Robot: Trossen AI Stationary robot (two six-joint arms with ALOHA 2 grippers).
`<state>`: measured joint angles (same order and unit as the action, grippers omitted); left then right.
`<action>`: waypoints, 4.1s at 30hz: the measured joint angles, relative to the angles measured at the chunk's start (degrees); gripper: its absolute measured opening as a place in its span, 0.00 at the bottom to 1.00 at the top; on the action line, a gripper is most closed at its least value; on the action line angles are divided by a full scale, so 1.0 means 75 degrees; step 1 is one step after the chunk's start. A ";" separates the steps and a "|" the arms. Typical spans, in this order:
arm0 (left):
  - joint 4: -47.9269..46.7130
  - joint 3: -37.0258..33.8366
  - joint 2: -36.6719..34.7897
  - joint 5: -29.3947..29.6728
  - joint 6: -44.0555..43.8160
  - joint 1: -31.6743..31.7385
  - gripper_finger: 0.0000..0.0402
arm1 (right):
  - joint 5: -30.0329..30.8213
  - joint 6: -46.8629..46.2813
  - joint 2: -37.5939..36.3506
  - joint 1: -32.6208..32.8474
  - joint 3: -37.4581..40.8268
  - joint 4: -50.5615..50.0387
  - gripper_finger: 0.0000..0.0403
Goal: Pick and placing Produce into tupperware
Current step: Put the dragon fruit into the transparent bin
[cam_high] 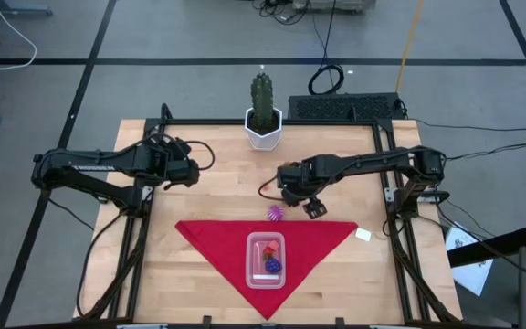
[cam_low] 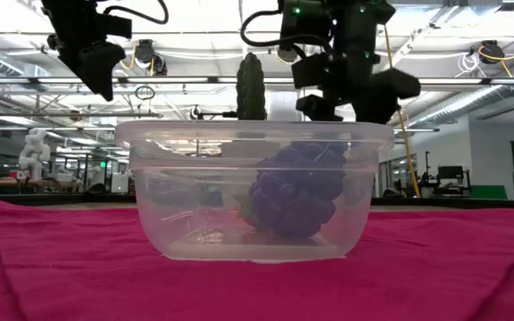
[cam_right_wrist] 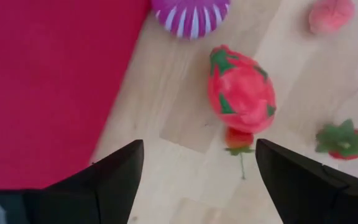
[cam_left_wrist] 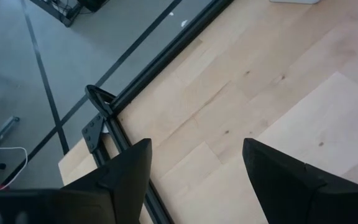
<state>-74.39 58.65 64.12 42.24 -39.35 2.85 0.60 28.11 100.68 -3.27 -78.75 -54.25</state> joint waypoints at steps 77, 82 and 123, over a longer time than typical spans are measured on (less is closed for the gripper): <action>0.0280 0.0000 0.0000 -0.0044 0.0219 0.0000 0.64 | 0.0495 0.2297 0.0000 -0.0417 0.2149 0.4812 0.75; 0.0294 0.0000 0.0000 -0.0041 0.0227 0.0000 0.64 | 0.0307 0.2143 0.0000 -0.0420 0.2149 0.4810 0.75; 0.0355 0.0000 0.0000 -0.0032 0.0213 0.0000 0.64 | 0.0429 0.1540 0.0560 -0.0454 0.2137 0.4997 0.60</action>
<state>-71.72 58.65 64.12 42.00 -37.76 2.85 3.81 39.66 104.88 -6.67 -62.72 -16.78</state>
